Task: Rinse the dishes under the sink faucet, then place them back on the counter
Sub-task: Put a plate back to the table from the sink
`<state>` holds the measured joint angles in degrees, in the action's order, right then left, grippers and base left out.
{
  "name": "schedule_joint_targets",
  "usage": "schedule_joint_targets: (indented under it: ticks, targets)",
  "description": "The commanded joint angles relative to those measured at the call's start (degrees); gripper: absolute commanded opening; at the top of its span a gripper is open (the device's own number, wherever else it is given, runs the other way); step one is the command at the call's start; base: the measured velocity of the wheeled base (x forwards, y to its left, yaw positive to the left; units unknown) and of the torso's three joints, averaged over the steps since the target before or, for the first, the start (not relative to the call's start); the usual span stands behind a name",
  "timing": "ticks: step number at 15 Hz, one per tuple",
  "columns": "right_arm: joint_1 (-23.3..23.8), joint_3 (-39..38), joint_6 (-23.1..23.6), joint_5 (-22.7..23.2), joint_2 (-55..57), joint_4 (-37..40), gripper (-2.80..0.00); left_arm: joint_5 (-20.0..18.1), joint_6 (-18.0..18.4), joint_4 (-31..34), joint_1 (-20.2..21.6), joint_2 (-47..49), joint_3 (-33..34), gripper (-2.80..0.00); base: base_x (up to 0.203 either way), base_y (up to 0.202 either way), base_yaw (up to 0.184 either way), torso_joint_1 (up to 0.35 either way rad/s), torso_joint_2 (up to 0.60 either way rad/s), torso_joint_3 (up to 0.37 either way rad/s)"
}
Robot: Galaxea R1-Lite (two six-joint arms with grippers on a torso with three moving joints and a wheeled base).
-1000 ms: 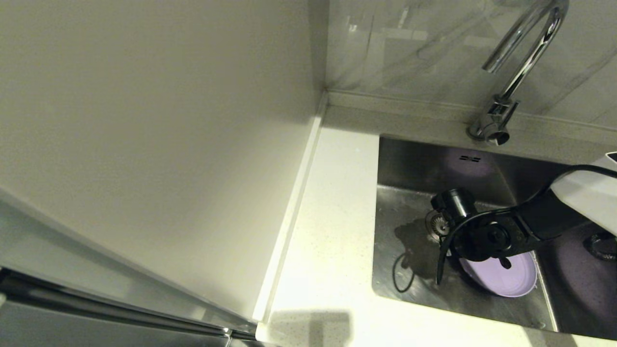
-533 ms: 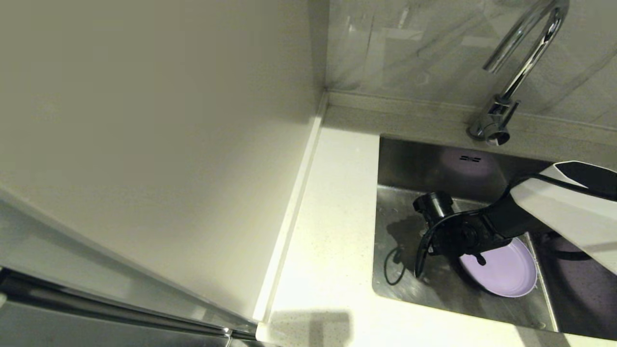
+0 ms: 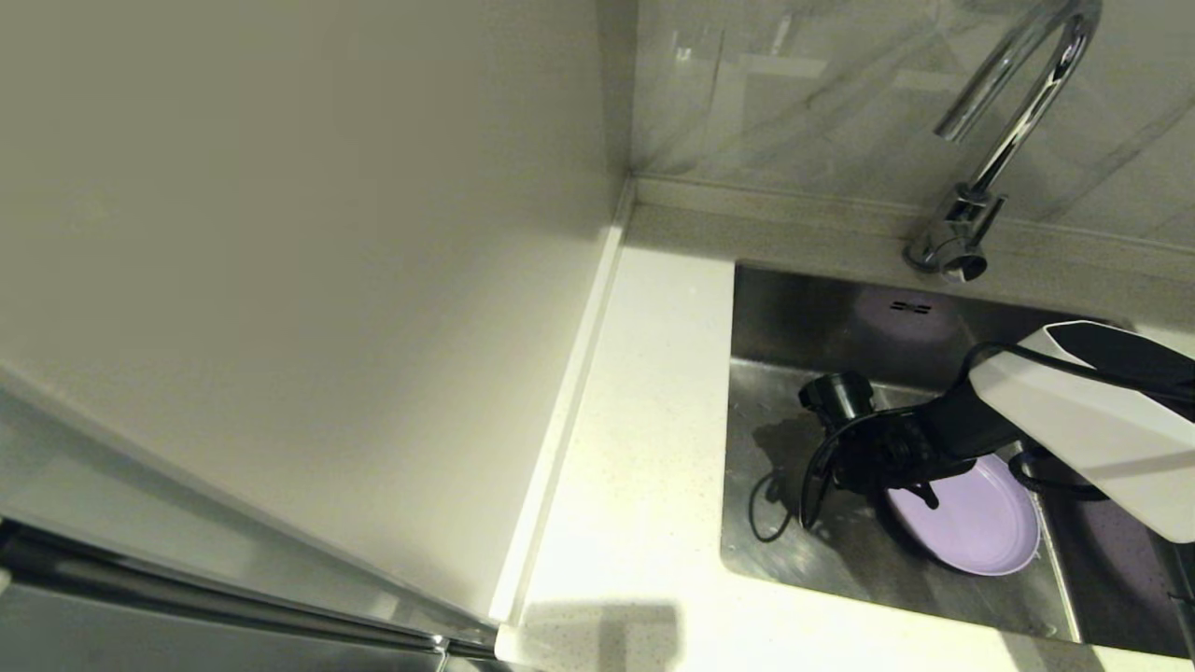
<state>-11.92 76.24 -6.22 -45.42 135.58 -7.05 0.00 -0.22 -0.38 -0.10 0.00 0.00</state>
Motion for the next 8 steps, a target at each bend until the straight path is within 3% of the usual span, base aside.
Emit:
schedule_joint_targets:
  ticks: [1,8]
  targets:
    - [1.11,0.05,-0.02,-0.2,0.12,0.01,0.0,0.0,-0.04,-0.06,0.01,0.0,0.18,-2.8,0.0,0.0,0.0,0.0,0.0,0.0]
    - [2.92,2.55,-0.2,2.15,3.23,0.37,0.0,0.0,-0.04,0.03,0.01,0.0,0.18,-2.8,0.0,0.0,0.0,0.0,0.0,0.0]
